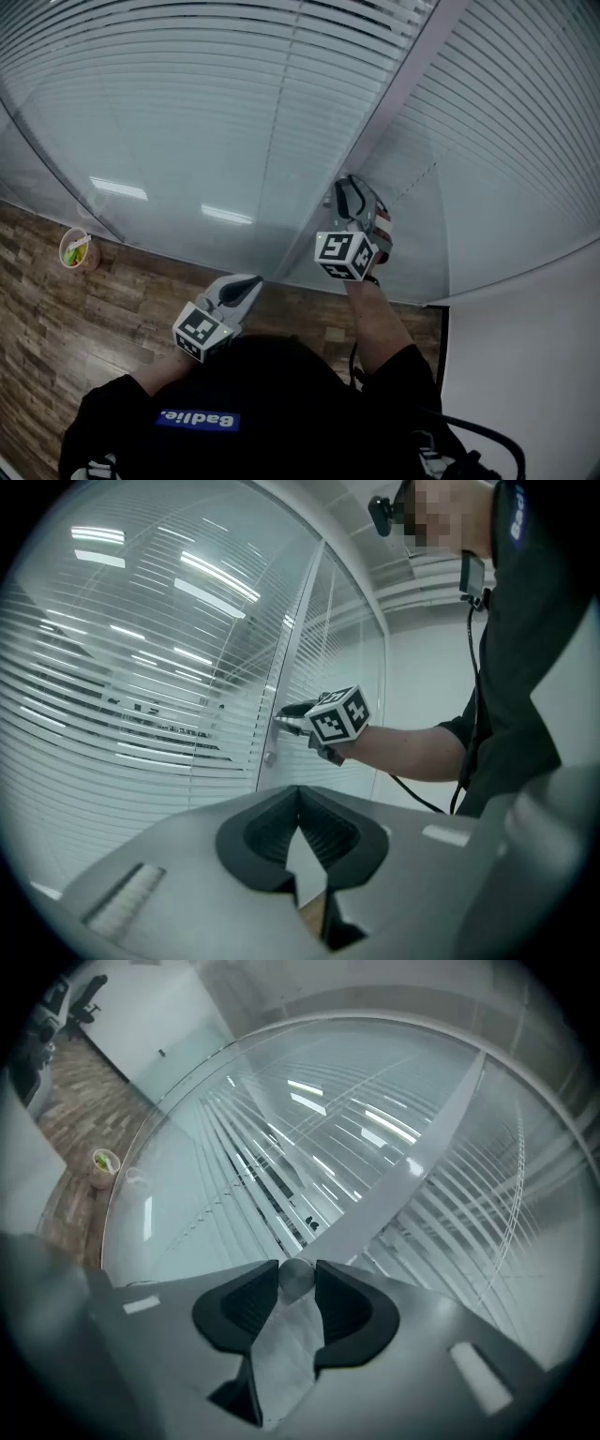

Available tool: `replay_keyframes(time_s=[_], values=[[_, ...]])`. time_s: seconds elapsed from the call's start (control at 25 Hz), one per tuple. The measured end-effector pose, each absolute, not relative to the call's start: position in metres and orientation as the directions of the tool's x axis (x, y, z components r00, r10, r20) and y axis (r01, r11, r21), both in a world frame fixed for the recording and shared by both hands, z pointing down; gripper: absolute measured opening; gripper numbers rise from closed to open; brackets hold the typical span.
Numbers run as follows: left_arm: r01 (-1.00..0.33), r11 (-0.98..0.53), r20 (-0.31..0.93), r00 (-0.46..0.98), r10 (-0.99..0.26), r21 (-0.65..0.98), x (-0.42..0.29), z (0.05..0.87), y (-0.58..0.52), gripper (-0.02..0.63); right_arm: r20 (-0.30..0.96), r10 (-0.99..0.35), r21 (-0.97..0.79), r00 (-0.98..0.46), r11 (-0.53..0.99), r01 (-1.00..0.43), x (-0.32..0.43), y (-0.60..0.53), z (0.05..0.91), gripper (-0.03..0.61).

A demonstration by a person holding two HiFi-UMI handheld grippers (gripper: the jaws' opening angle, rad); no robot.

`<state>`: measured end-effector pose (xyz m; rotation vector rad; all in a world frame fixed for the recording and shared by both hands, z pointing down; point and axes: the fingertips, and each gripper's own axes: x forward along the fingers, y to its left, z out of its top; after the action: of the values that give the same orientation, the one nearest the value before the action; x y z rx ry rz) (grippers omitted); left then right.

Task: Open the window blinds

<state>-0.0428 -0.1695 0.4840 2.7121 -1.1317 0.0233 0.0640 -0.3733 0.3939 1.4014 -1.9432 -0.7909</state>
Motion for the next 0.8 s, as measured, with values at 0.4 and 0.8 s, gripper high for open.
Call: replay_keyframes(time_s=[0.4,0.8], values=[[-0.708,-0.682,0.092,0.703,-0.705,0.185,-0.045,0.482,-0.169,0.0,0.142,-0.939,0.38,-0.313,0.343,-0.859,0.072,-0.379,0.387,0.127],[-0.704,-0.684,0.092,0.707,-0.702,0.189,-0.045,0.483,-0.169,0.0,0.149,-0.922,0.059,-0.356,0.368,-0.928,0.079,-0.384,0.386,0.129]])
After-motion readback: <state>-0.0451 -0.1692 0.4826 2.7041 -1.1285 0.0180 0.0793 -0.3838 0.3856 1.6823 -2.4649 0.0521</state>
